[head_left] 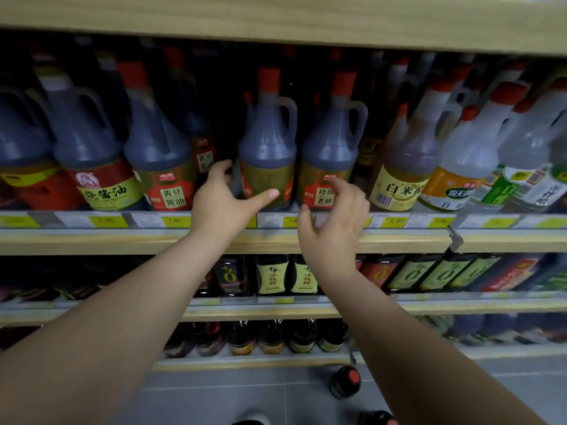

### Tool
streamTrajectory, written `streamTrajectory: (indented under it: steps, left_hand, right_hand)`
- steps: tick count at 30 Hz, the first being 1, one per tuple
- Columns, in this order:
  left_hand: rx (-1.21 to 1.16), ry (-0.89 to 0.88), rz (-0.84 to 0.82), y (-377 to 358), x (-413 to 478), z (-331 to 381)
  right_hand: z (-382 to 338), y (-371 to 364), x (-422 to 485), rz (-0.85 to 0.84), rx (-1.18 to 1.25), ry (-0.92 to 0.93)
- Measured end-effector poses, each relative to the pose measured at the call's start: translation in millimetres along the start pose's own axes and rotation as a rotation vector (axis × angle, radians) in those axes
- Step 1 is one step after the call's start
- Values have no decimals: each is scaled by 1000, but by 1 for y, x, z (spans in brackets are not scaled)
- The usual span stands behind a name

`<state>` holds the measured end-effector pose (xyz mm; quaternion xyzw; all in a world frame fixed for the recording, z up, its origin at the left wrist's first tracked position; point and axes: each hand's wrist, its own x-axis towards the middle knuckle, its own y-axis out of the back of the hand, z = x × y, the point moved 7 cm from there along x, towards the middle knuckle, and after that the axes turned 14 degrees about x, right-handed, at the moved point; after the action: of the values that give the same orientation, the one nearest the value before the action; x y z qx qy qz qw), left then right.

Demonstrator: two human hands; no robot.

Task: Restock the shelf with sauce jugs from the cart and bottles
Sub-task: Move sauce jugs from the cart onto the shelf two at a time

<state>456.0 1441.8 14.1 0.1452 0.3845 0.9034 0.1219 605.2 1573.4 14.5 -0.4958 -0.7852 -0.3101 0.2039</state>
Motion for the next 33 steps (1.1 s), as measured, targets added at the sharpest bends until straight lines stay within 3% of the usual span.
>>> streamTrajectory:
  steps: [4,8,23,26,29,33]
  left_hand:
    - [44,-70,-55,3,-12,-7]
    - [57,-93,-85,6,-9,0]
    - [37,-149,-145,14,5,-22]
    - [49,-146,-217,11,3,-20]
    - [83,-148,-277,4,-2,-7]
    - [45,-133,-428,-22,-12,24]
  right_hand:
    - [-12,-33,-15,-312,-7,0]
    - [-20,-48,-10,-477,-93,-68]
    - [-17,-120,27,-816,-93,-324]
    - [-26,-96,22,-689,5,-263]
    - [-22,-50,7,-412,110,-300]
    - [2,16,5,21,290,-599]
